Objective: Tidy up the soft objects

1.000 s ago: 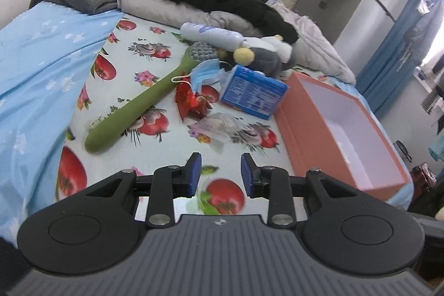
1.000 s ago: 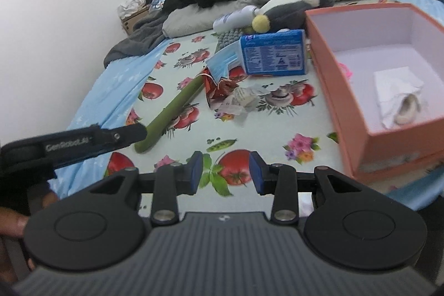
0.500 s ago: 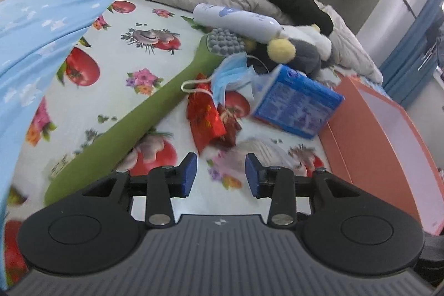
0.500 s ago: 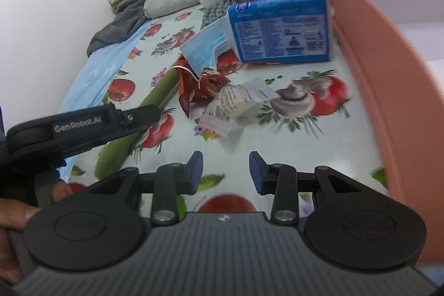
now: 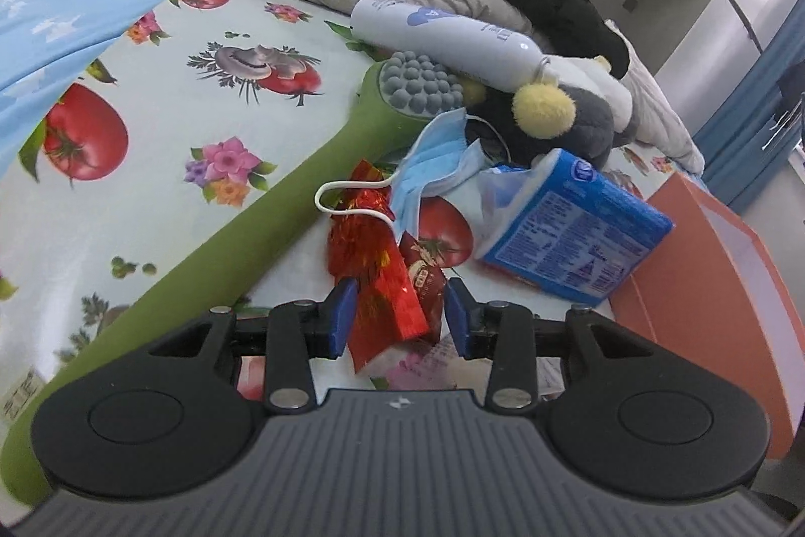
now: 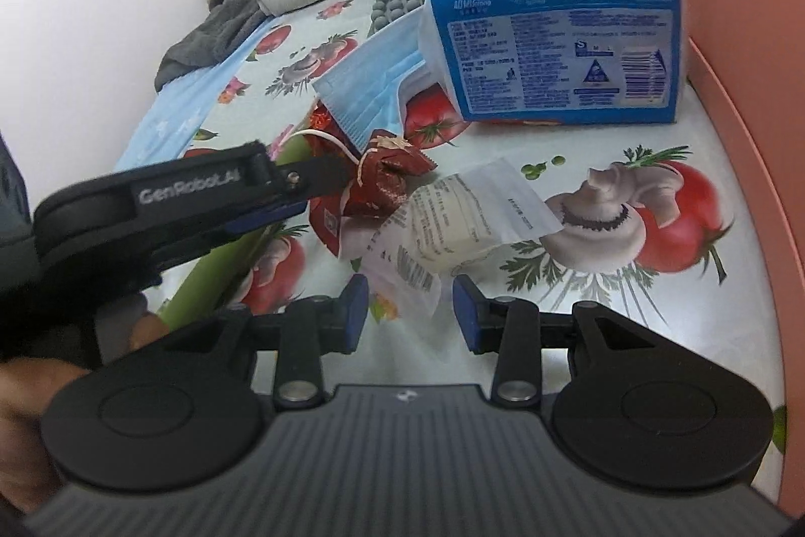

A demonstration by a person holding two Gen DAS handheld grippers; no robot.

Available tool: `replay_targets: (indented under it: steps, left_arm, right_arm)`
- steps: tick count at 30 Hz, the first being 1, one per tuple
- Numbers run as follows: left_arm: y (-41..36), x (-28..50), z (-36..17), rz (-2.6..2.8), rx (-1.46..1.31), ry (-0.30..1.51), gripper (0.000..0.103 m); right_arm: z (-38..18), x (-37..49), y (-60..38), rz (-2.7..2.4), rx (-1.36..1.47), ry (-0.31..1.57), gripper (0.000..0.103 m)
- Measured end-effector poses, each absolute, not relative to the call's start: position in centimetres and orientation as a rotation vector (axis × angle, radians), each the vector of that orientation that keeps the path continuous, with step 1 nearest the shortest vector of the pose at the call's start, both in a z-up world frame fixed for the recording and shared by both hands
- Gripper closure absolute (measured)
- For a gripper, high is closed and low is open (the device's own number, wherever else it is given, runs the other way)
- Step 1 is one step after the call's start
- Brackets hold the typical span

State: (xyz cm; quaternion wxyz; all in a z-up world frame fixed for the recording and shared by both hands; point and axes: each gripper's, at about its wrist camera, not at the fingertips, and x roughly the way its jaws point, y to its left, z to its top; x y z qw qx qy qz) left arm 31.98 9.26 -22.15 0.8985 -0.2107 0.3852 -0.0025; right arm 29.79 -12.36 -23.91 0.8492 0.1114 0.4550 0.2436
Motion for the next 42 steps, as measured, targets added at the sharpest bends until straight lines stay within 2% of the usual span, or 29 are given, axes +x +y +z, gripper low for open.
replay_targets:
  steps: [2,3,5,7,20,27,42]
  left_arm:
    - [9.4,32.4,-22.6,0.0,-0.436,0.813,0.069]
    - [9.5,32.6,-22.8,-0.003,-0.433,0.82,0.072]
    - [9.5,32.5,-22.8,0.003,-0.415,0.817,0.082]
    - [9.7,32.2,-22.7,0.004,-0.416,0.818,0.088]
    - [9.7,24.4,-20.4,0.0,-0.518,0.823,0.09]
    - [9.4,18.1,-20.8,0.002,-0.696,0.875,0.09]
    - [7.9,11.9,-21.5,-0.017,-0.635,0.984,0.089]
  right_arm:
    - [-24.0,30.0,-12.1,0.507,0.217,0.957,0.066]
    - [-24.1,30.0,-12.0,0.502,0.209,0.958,0.074]
    - [-24.0,30.0,-11.8,0.502,0.194,0.956,0.083]
    - [-23.9,29.8,-11.7,0.503,0.181,0.954,0.088]
    - [-21.6,25.7,-12.4,0.512,0.141,0.926,0.092]
    - [-21.3,21.7,-14.0,0.507,0.12,0.953,0.092]
    - [-22.3,15.1,-19.7,0.398,0.121,1.043,0.091]
